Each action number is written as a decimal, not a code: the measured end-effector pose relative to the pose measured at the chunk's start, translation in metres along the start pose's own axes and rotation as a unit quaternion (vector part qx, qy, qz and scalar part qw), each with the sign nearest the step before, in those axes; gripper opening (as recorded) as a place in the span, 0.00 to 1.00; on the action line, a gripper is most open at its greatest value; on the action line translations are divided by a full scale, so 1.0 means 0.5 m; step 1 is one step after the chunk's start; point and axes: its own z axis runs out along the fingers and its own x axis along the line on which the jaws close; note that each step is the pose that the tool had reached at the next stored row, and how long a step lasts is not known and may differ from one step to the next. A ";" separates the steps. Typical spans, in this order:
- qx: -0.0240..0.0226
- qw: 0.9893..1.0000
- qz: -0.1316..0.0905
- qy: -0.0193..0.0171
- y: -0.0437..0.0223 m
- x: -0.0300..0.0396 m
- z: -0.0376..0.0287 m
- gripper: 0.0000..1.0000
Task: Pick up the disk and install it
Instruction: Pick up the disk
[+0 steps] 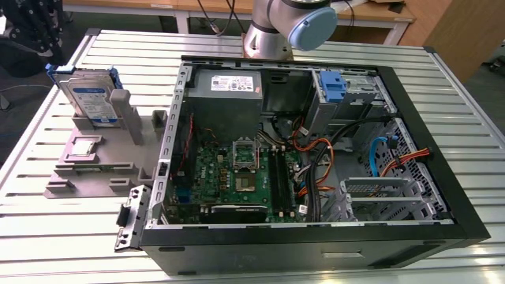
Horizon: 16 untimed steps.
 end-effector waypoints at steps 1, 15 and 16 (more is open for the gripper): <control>0.000 1.000 0.000 0.000 0.000 0.000 0.000 0.23; 0.000 1.000 -0.028 0.000 0.000 0.000 0.021 0.65; 0.000 0.999 -0.032 0.000 0.000 0.000 0.024 0.65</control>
